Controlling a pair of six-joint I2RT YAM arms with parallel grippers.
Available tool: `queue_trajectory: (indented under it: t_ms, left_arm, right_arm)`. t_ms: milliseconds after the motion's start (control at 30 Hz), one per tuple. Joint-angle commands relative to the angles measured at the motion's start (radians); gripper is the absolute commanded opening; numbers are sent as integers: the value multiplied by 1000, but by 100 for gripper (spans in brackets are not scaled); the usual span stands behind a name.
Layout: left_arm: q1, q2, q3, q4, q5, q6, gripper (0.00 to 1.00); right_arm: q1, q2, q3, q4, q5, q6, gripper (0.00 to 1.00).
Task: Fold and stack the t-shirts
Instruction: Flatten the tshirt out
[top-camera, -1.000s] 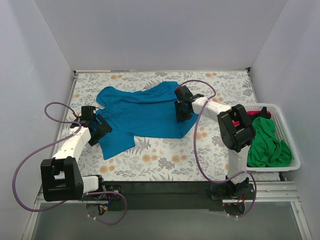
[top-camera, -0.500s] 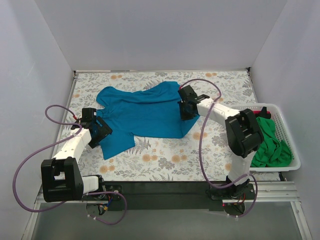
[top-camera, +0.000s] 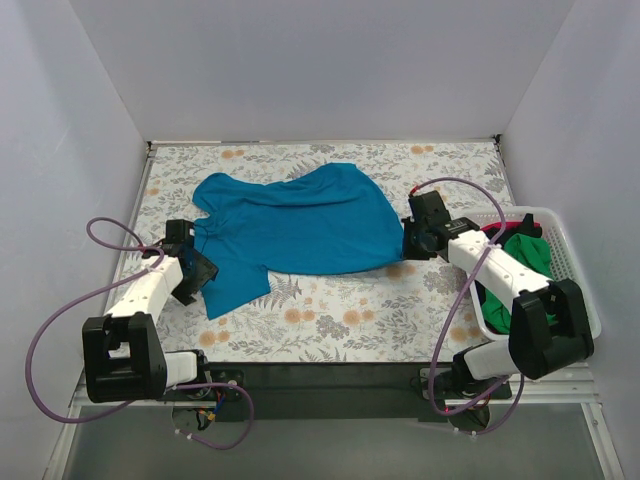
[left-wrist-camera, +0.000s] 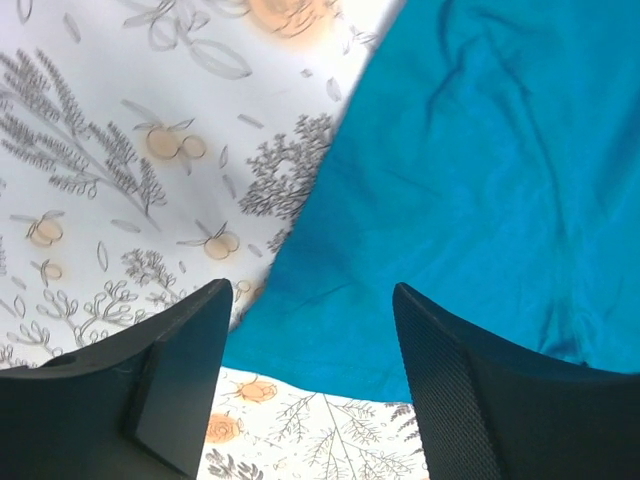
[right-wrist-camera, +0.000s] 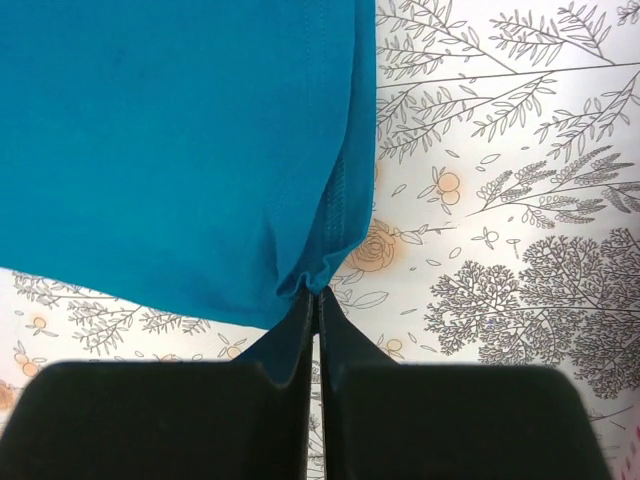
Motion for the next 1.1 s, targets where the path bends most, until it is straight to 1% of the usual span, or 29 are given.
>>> queue_trajectory:
  t_ms: [0,333,633,833,1067]
  left_arm:
    - [-4,10,14,-78,-39,-77,63]
    - [-4,36,12,-165,-10,-129,62]
    - [-28,42,-26,-141,75,-146,61]
    - [-34,87,-41,-131,64,-143,54]
    - [-34,90,-66,-111,46,-140,44]
  right_arm:
    - [-16,-59,-27,11,-36,13,1]
    - [-65,-97,-112,88,-114,3,1]
    - [-82,-71,-123,131,-140,-4,1]
    - [-88,-68,-121,135,-140,2,1]
    - [-91,-68,-135,138,-140,7,1]
